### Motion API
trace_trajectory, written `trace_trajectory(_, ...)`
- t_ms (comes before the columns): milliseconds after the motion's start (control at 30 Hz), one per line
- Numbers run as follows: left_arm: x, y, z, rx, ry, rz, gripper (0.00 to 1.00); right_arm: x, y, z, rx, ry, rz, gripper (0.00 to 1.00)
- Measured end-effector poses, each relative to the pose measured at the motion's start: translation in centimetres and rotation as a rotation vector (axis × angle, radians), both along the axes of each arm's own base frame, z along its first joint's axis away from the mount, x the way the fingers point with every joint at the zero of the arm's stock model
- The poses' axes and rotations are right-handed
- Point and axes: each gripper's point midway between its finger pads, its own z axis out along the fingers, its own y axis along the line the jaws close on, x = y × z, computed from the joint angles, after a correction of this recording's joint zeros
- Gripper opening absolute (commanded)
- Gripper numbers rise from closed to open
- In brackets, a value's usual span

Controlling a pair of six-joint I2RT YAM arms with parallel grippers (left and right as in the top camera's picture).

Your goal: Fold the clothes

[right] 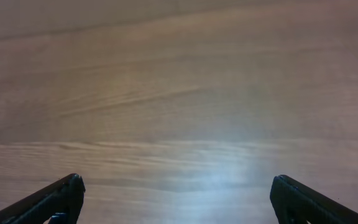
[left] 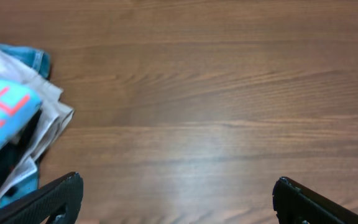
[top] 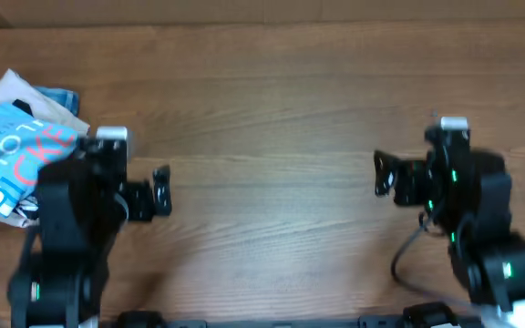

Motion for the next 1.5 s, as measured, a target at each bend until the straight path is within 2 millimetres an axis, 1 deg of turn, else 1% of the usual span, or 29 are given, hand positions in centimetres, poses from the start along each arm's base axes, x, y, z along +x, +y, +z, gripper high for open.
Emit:
trace_trajectory(33,-0.9,0.2,-0.2,0.004,-0.014,0.009,1.00,-0.7,-0.3,-0.3,-0.001,-0.010,-0.011,1.00)
trace_trajectory(100,-1.8,0.3,-0.4,0.010,-0.017,0.017,1.00,-1.7,-0.7,-0.7,-0.004,-0.006,-0.023,1.00)
trace_trajectory(167,-2.3,0.4,-0.9,0.013,0.005,0.021,1.00,-2.1,-0.8,-1.1,-0.009,0.013,-0.027,1.00)
trace_trajectory(233,-2.8,0.5,-1.9,0.016,0.055,0.024,1.00,-2.8,-1.0,-2.3,-0.021,0.070,-0.031,1.00)
trace_trajectory(300,-3.1,0.5,-2.6,0.017,0.086,0.024,1.00,-3.0,-1.1,-3.0,-0.027,0.103,-0.034,1.00)
trace_trajectory(433,-3.3,0.6,-3.0,0.020,0.110,0.026,1.00,-3.2,-1.1,-3.7,-0.033,0.137,-0.036,1.00)
trace_trajectory(600,-3.4,0.6,-3.1,0.022,0.117,0.028,1.00,-3.1,-1.2,-3.9,-0.037,0.144,-0.039,1.00)
trace_trajectory(700,-3.4,0.6,-3.1,0.022,0.117,0.029,1.00,-3.5,-1.3,-4.0,-0.040,0.147,-0.042,1.00)
trace_trajectory(767,-3.4,0.6,-3.1,0.022,0.117,0.029,1.00,-3.9,-1.5,-3.8,-0.036,0.131,-0.044,1.00)
trace_trajectory(800,-3.4,0.6,-3.1,0.022,0.116,0.029,1.00,-4.1,-1.5,-3.4,-0.033,0.110,-0.047,1.00)
trace_trajectory(933,-3.4,0.6,-3.2,0.022,0.117,0.029,1.00,-4.9,-2.2,-1.1,0.003,-0.086,-0.069,1.00)
trace_trajectory(967,-3.4,0.6,-3.1,0.022,0.117,0.029,1.00,-5.0,-2.3,-1.0,0.008,-0.121,-0.073,1.00)
trace_trajectory(1033,-3.4,0.6,-3.2,0.022,0.117,0.029,1.00,-5.2,-2.6,-1.5,0.017,-0.207,-0.083,1.00)
trace_trajectory(1133,-3.4,0.6,-3.2,0.022,0.120,0.029,1.00,-5.0,-2.6,-3.0,0.036,-0.328,-0.086,1.00)
trace_trajectory(1233,-3.4,0.6,-3.2,0.022,0.120,0.029,1.00,-4.6,-2.6,-3.5,0.052,-0.430,-0.087,1.00)
trace_trajectory(1300,-3.4,0.6,-3.2,0.022,0.120,0.029,1.00,-4.0,-2.5,-3.0,0.053,-0.538,-0.081,1.00)
trace_trajectory(1433,-3.4,0.6,-3.2,0.022,0.120,0.029,1.00,-2.8,-2.4,-2.8,0.008,-0.660,-0.063,1.00)
trace_trajectory(1467,-3.4,0.6,-3.2,0.022,0.120,0.029,1.00,-2.6,-2.3,-3.0,-0.009,-0.674,-0.058,1.00)
trace_trajectory(1500,-3.4,0.6,-3.2,0.022,0.120,0.029,1.00,-2.2,-2.3,-4.1,-0.034,-0.680,-0.050,1.00)
